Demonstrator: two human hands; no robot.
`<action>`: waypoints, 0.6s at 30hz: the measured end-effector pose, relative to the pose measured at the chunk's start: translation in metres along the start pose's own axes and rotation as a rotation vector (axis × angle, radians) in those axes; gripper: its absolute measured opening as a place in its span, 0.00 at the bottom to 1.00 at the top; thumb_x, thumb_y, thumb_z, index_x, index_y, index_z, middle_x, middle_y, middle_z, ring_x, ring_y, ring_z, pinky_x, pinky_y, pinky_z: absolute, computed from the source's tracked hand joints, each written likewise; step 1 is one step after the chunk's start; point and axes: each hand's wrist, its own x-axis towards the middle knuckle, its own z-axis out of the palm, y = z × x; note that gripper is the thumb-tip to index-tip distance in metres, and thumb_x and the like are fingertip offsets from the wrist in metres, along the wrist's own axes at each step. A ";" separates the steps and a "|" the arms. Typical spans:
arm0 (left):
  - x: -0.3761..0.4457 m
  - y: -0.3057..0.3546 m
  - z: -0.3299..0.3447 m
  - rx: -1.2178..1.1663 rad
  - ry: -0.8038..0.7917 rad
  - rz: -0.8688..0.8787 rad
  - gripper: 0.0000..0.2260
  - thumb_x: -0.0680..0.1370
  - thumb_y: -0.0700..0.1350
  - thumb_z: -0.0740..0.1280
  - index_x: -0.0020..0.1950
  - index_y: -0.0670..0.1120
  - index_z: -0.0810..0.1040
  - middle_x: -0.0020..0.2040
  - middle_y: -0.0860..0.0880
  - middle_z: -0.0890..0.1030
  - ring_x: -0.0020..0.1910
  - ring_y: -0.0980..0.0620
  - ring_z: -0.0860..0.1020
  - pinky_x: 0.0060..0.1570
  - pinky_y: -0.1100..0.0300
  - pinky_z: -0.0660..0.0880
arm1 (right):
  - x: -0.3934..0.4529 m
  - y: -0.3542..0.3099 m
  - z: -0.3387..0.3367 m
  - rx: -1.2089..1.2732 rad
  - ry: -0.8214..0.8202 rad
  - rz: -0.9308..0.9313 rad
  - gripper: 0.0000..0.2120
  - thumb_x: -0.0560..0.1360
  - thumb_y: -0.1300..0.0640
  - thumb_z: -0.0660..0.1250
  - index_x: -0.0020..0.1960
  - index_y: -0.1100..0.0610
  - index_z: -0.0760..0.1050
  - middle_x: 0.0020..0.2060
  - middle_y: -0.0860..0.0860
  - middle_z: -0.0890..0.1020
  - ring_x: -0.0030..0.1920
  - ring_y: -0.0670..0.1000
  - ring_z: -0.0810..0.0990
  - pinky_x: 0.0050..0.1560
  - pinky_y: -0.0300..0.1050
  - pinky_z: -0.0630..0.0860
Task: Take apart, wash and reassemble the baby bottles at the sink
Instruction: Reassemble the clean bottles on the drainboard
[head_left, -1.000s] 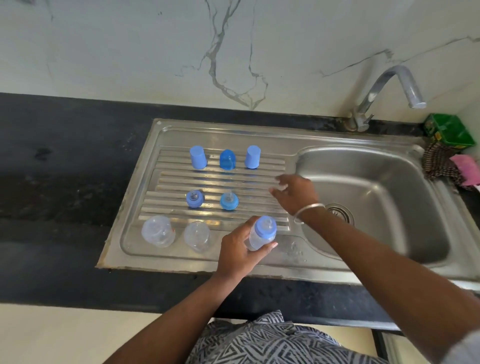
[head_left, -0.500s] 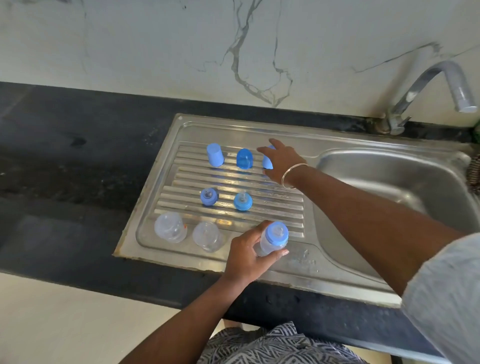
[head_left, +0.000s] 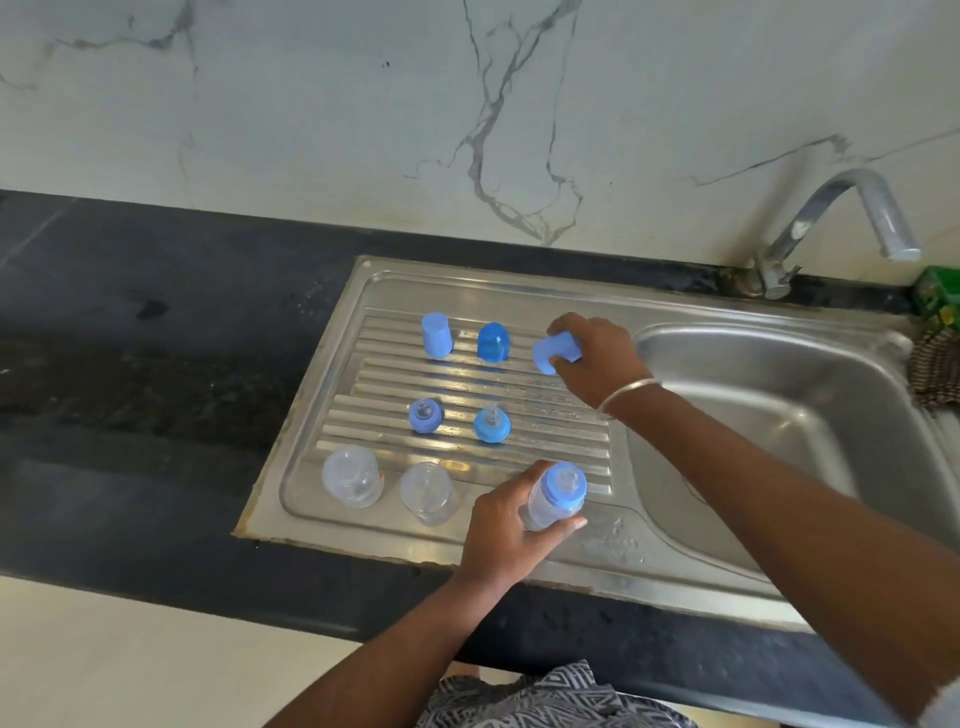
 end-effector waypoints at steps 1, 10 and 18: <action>0.001 0.000 0.000 -0.002 -0.005 0.000 0.25 0.70 0.61 0.77 0.64 0.56 0.78 0.55 0.60 0.83 0.56 0.60 0.80 0.55 0.56 0.78 | -0.011 -0.003 -0.009 0.002 0.011 -0.018 0.15 0.71 0.58 0.71 0.58 0.53 0.77 0.45 0.56 0.80 0.46 0.57 0.78 0.45 0.40 0.65; 0.001 -0.003 0.001 -0.034 -0.008 0.022 0.28 0.70 0.65 0.75 0.67 0.58 0.76 0.57 0.62 0.82 0.58 0.62 0.80 0.58 0.56 0.78 | -0.093 -0.017 -0.051 0.109 0.015 -0.101 0.13 0.73 0.47 0.66 0.55 0.52 0.75 0.45 0.52 0.76 0.42 0.51 0.75 0.43 0.42 0.71; 0.002 -0.007 0.002 -0.009 -0.021 0.067 0.26 0.70 0.65 0.74 0.66 0.59 0.76 0.54 0.60 0.83 0.53 0.59 0.81 0.52 0.55 0.78 | -0.128 -0.028 -0.052 -0.047 -0.080 -0.200 0.16 0.70 0.55 0.68 0.58 0.53 0.78 0.47 0.52 0.76 0.40 0.52 0.78 0.40 0.49 0.79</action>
